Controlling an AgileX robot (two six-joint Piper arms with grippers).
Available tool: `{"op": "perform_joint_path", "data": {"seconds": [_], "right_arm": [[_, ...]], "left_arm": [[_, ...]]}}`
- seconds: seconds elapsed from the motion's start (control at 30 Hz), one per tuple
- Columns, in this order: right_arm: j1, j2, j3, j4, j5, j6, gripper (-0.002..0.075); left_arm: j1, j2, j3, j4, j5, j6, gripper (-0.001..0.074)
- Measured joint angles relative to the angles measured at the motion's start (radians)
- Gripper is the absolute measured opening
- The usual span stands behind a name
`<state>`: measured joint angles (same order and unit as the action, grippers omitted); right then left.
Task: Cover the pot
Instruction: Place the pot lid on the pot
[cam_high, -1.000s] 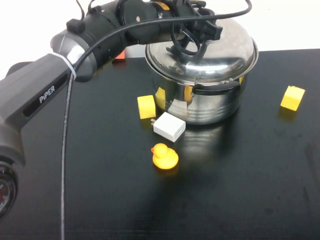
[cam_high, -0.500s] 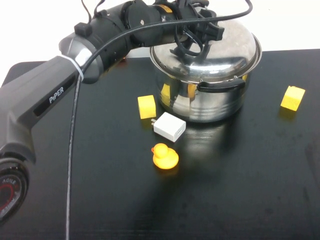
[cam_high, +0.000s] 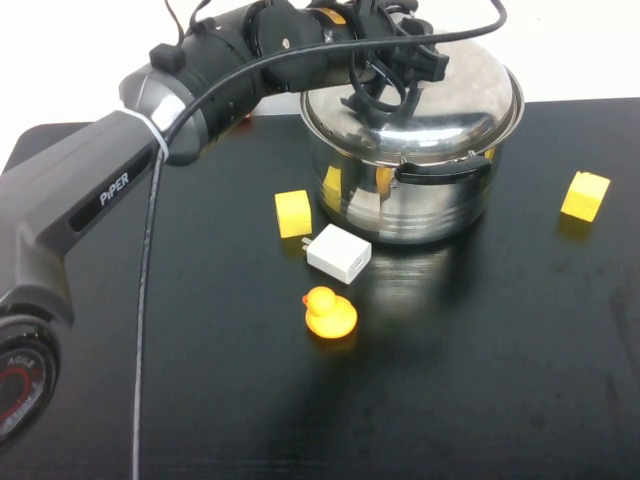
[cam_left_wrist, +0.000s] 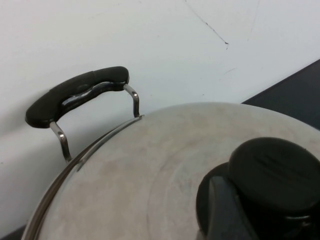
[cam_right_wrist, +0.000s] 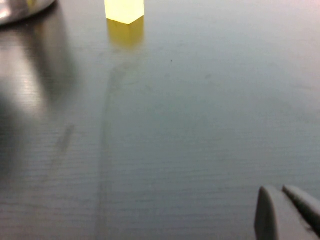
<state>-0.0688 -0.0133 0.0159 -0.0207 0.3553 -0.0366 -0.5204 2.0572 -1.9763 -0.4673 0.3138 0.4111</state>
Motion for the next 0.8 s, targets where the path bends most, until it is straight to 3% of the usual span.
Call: {"op": "perform_joint_path", "data": {"seconds": [0.8], "right_arm": [[0.0,0.0,0.0,0.0,0.0,0.0,-0.0002]], "left_arm": [[0.0,0.008,-0.029,0.075,0.048,-0.001,0.0322]]}}
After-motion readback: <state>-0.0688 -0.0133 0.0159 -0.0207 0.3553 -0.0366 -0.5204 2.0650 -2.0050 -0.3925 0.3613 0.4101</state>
